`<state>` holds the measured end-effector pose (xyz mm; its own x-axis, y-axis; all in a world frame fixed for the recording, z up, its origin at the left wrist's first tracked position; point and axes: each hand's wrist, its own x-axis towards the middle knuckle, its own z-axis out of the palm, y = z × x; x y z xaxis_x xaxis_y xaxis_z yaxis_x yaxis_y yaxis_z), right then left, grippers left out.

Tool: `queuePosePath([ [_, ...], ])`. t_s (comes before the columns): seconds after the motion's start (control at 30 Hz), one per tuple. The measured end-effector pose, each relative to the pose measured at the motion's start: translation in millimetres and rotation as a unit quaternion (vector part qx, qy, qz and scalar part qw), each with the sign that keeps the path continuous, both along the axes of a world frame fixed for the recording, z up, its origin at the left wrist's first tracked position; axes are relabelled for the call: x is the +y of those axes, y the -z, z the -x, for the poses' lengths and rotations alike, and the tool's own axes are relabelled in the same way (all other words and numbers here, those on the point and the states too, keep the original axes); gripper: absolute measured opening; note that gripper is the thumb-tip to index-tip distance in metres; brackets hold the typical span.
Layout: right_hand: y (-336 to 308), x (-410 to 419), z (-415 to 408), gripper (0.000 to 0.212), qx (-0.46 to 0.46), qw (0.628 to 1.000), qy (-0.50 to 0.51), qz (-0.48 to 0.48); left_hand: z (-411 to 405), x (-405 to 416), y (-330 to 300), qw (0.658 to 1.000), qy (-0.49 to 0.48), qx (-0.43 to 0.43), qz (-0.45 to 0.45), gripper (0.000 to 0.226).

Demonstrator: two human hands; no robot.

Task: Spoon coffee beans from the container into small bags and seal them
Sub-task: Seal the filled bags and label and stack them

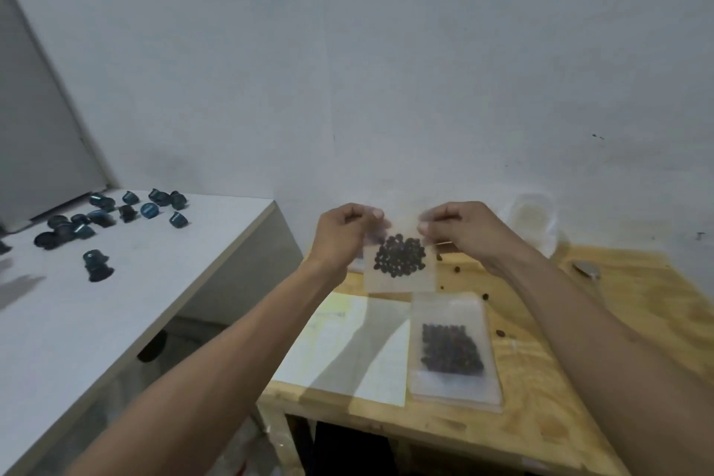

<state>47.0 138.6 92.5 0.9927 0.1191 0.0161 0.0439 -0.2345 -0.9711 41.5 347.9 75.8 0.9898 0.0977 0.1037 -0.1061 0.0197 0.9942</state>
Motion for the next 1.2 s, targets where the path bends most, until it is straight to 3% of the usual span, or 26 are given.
queuePosePath([
  [0.17, 8.9, 53.1, -9.9, 0.009, -0.009, 1.000, -0.014, -0.010, 3.4, 46.4, 0.4, 0.998, -0.062, -0.015, 0.003, 0.009],
  [0.27, 20.4, 76.6, -8.1, 0.008, -0.021, 0.993, -0.019, 0.119, 10.8, 71.6, 3.6, 0.992, -0.122, -0.026, 0.004, 0.011],
  [0.37, 36.3, 98.8, -0.7, 0.013, -0.014, 0.951, -0.090, 0.297, 14.7, 95.1, 10.5, 0.983, -0.179, -0.034, -0.013, 0.012],
  [0.47, 53.1, 120.2, 8.3, 0.025, -0.013, 0.880, -0.180, 0.440, 15.5, 109.8, 17.5, 0.977, -0.208, -0.026, -0.029, 0.012],
  [0.57, 64.9, 131.8, 14.6, 0.040, -0.041, 0.831, -0.204, 0.517, 17.4, 115.7, 22.1, 0.977, -0.212, -0.023, -0.021, 0.011],
  [0.67, 68.2, 138.3, 18.9, 0.046, -0.051, 0.827, -0.196, 0.524, 20.6, 117.7, 23.9, 0.977, -0.210, -0.020, -0.024, 0.014],
  [1.03, 71.0, 146.0, 22.6, 0.035, -0.001, 0.887, -0.073, 0.455, 24.3, 108.4, 25.3, 0.983, -0.183, -0.021, 0.003, 0.019],
  [1.2, 68.7, 134.5, 19.8, 0.042, 0.016, 0.922, -0.105, 0.372, 22.4, 103.6, 29.6, 0.986, -0.163, -0.001, 0.035, 0.014],
])
